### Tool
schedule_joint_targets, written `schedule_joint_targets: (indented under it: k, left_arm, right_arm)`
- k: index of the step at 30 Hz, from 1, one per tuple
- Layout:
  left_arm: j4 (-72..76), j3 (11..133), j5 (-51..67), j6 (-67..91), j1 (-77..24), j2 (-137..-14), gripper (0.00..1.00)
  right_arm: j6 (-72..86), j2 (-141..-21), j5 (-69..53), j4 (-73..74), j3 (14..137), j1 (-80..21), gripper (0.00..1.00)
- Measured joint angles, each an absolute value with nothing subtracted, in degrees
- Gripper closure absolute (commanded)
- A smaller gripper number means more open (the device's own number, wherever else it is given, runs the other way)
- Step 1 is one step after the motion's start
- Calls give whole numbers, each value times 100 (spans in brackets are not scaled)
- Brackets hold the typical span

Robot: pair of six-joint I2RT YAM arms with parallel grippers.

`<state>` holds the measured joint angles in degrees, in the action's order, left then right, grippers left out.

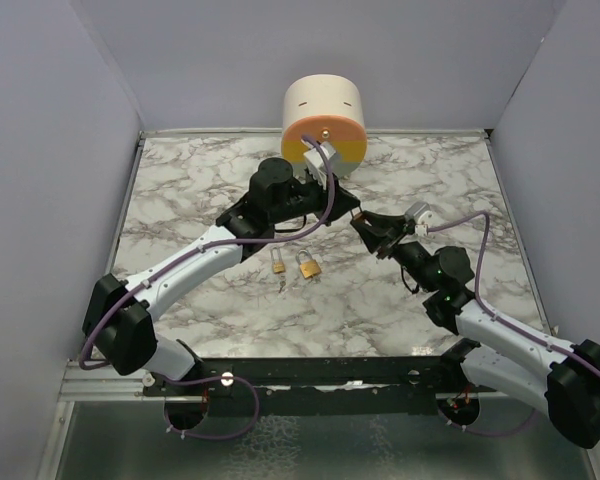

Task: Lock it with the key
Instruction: Lock the lock.

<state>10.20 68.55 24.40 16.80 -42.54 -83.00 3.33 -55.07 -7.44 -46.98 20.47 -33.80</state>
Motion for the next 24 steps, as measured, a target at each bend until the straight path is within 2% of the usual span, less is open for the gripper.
schedule_joint_targets:
  k: [2, 6, 13, 17, 18, 19, 20, 24]
  left_arm:
    - [919, 6860, 2383, 1573, -4270, -8248, 91]
    - [753, 6904, 2226, 1291, -4313, -8110, 92]
    - [558, 6991, 2176, 1076, -4335, -8003, 100]
    - [530, 7000, 2176, 1009, -4342, -8003, 100]
    - [480, 7024, 2152, 941, -4348, -7992, 100]
    - [449, 7057, 2132, 891, -4346, -7988, 100]
    - [419, 7109, 2112, 825, -4346, -7981, 100]
    - [296, 7358, 1986, 554, -4311, -7863, 100]
  right_arm:
    - [333, -5509, -805, -4650, 2080, -3382, 75]
    - [336, -5529, -906, -4613, 2167, -3385, 80]
    - [344, -5540, -976, -4628, 2252, -3409, 70]
    - [412, -5540, -976, -4600, 2252, -3413, 41]
    - [421, -5540, -950, -4582, 2252, -3406, 31]
    - [440, -5540, -930, -4545, 2252, -3400, 17]
    - [469, -5540, -910, -4508, 2252, -3391, 10]
    - [493, -5537, -843, -4425, 2248, -3374, 6]
